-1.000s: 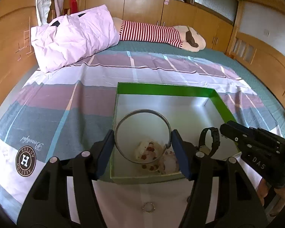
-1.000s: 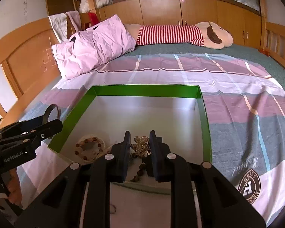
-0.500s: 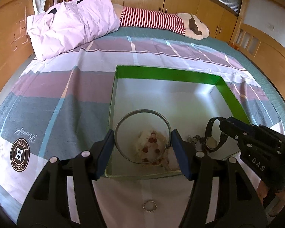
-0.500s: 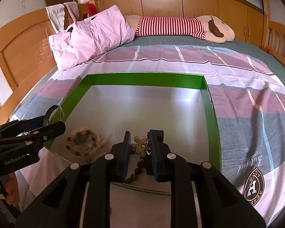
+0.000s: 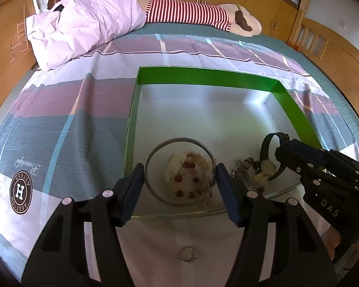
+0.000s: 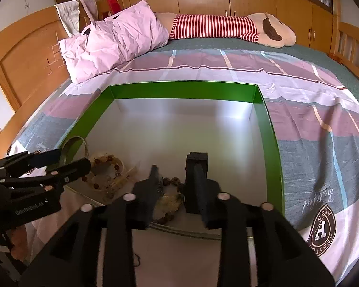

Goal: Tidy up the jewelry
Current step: 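Open both tools to drop the bangle and brooch into the box, then move the left tool to the rhinestone ring while the right tool reaches the dark ring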

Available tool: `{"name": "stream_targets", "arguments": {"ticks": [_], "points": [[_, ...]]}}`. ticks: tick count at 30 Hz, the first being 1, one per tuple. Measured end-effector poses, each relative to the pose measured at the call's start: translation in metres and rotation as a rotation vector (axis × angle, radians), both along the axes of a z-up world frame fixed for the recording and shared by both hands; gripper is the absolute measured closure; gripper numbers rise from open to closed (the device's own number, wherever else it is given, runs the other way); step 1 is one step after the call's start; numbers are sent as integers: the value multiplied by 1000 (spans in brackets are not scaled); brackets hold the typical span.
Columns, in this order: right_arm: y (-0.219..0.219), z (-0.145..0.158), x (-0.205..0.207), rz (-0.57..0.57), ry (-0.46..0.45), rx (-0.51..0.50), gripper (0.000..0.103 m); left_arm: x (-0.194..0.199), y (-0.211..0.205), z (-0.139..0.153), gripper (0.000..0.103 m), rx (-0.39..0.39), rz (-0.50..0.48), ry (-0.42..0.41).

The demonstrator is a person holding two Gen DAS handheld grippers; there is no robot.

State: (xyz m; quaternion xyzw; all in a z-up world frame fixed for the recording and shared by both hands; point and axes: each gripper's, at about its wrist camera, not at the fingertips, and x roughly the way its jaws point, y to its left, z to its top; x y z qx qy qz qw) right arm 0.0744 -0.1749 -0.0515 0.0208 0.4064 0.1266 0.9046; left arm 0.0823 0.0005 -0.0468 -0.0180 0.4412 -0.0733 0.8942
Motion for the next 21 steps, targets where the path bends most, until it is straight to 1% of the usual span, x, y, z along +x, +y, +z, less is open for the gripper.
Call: {"name": "stream_targets", "arguments": {"ticks": [1,3,4,6,13,16,17,19,21], "points": [[0,1,-1,2,-2,1,67,0,0,0,40,0,-1,-3],[-1,2,-2,1,-6,5,61,-1,-1,2,36,2,0,-13],[-1,3,-3,2,-5,11,60,-1,0,3,33,0,2,-16],[-1,4,-4,3,-6,16,57,-2,0,4,31,-8,2,-18],[-1,5,-5,10,-6,12,56,-3,-2,4,24,-3,0,-19],[0,5,-5,10,-5,13,56,-3,-3,4,24,4,-4,-17],[0,6,-6,11,-5,14,56,-5,-2,7,24,19,-3,-18],[-1,12,-13,17,-8,24,56,-12,2,14,24,24,-11,-16],[-2,18,-23,33,0,44,56,-25,9,21,24,38,-10,-14]]}}
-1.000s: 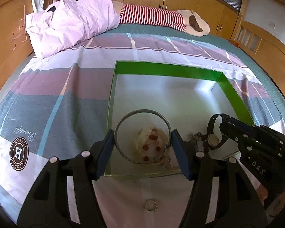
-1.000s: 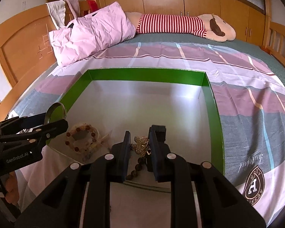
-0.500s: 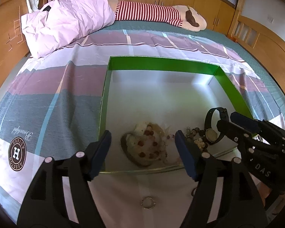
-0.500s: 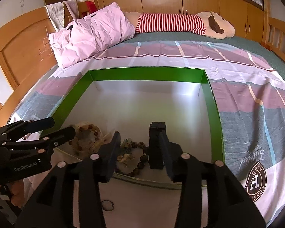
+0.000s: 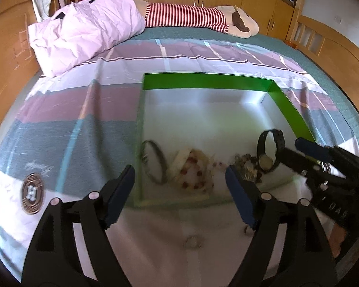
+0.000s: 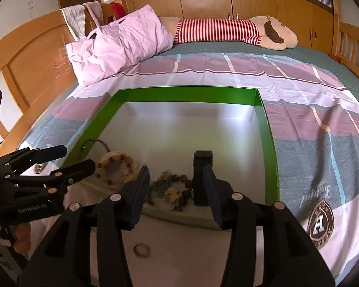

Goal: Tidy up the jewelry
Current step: 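Move the left tool to the rhinestone ring while the right tool reaches the dark ring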

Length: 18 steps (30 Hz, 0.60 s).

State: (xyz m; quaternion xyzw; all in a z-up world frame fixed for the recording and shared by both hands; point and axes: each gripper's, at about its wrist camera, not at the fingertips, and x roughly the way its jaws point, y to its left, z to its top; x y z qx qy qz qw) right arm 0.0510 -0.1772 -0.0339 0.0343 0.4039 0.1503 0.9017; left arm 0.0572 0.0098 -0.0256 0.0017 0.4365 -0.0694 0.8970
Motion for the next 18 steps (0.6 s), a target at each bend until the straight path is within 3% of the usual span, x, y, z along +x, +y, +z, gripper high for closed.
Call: {"name": "stream_targets", "arguments": {"ticks": [4,8,13,14,15,17,18], "points": [[5,-6,-19,46,80,55,56,-30,21,0,23,-42,13,54],[32,-31,-32,115,121,-86,56,-46,28,-28,20,-54,40,159],[61,-63,-40,186,177,-226,56,-41,7,-53,20,51,4,223],[63,-68,-39,192,194,-235,58,-41,5,-56,20,68,0,231],[64,-71,-39,194,206,-243,68,-40,4,-61,20,89,1,244],[66,-73,-39,192,204,-255,73,-38,4,-67,20,108,9,259],[67,-73,-38,195,207,-254,82,-36,5,-67,20,106,10,262]]}}
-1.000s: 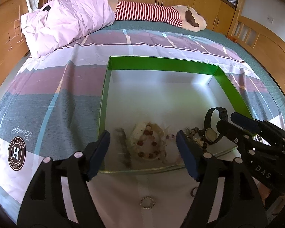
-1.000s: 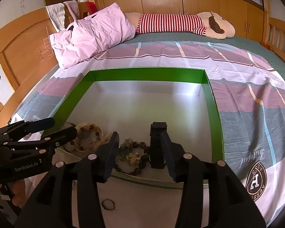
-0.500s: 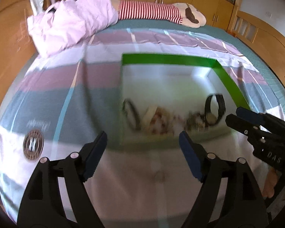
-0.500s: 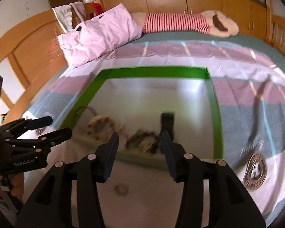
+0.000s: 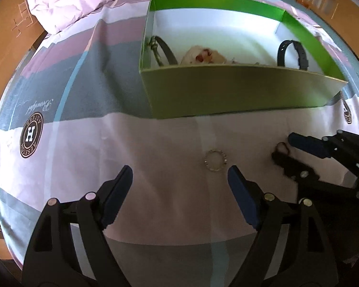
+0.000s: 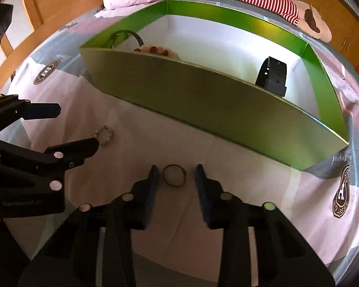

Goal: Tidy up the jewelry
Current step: 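Move the left tool to the rhinestone ring while the right tool reaches the dark ring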

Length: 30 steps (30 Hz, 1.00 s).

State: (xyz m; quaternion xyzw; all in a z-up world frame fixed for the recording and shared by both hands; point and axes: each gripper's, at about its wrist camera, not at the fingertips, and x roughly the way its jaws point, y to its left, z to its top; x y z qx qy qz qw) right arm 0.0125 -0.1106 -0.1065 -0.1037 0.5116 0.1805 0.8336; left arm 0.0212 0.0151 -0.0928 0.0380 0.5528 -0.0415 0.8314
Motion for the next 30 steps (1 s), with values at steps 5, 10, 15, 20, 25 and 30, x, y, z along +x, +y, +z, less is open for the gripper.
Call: {"name": "stream_targets", "arguments": {"ticks": [5,10,15,20,25,30], "points": [[-2,-1,2,-17,10,-12,83,2,-6,-3,20,-1,-19,-3],[-7,0,4,-41,12,-5,83,4,-19,-10,20,46,-52,-7],[-9,2,6,-82,-27,-30,83,3,-25,-14,21,70,-64,-14],[-8,2,5,-87,-28,-10,82,3,-27,-12,46,24,-73,-10],[-9,2,4,-82,-23,1,72,4,-26,-10,67,2,-69,-14],[-9,1,4,-83,-16,3,67,5,-25,-7,81,-14,-48,-13]]}}
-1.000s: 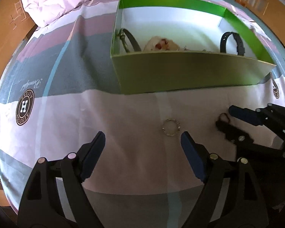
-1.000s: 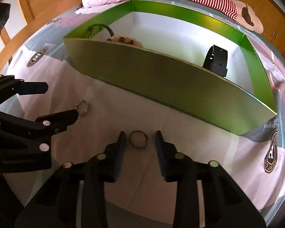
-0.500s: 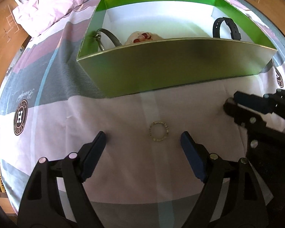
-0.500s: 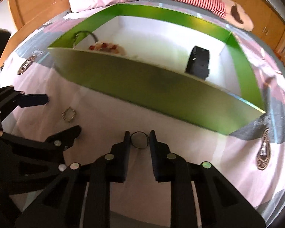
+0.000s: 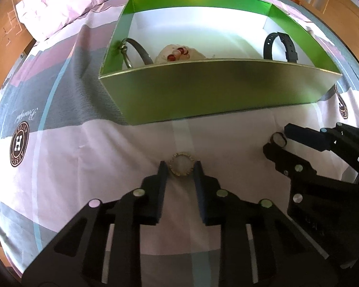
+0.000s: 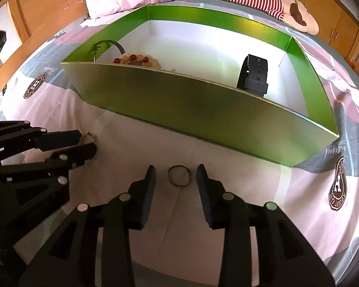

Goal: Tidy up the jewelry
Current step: 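Move the left tool to the rhinestone ring while the right tool reaches the dark ring, then close the left tool on the rhinestone ring while the right closes on the dark ring, then hold both rings closed in the tools above the bed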

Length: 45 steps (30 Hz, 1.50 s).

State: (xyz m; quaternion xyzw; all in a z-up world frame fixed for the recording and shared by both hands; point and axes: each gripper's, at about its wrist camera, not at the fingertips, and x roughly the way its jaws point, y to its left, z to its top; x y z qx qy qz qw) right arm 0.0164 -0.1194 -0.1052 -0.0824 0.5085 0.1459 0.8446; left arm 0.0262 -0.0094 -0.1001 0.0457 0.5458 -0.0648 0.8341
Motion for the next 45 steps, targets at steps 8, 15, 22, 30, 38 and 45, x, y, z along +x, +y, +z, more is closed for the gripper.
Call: {"name": "stream_targets", "arguments": {"ticks": [8,15,22,30,38,45], "points": [[10,-1,-2,42,-16,-40,82,-2,-3,-1,78,41,-7,-14],[10,-1,-1,35,-29,-40,83,-1,-5,0,75,42,-8,-17],[8,-1,-2,32,-30,-37,83,-1,-4,3,83,20,-1,-13],[-1,3,-1,0,-45,-23,83,-5,0,7,83,16,3,-34],[-10,3,2,-42,-39,-16,83,-8,-1,8,83,23,1,-54],[-9,2,3,-36,-39,-23,83,-10,-7,14,83,10,-19,-80]]}}
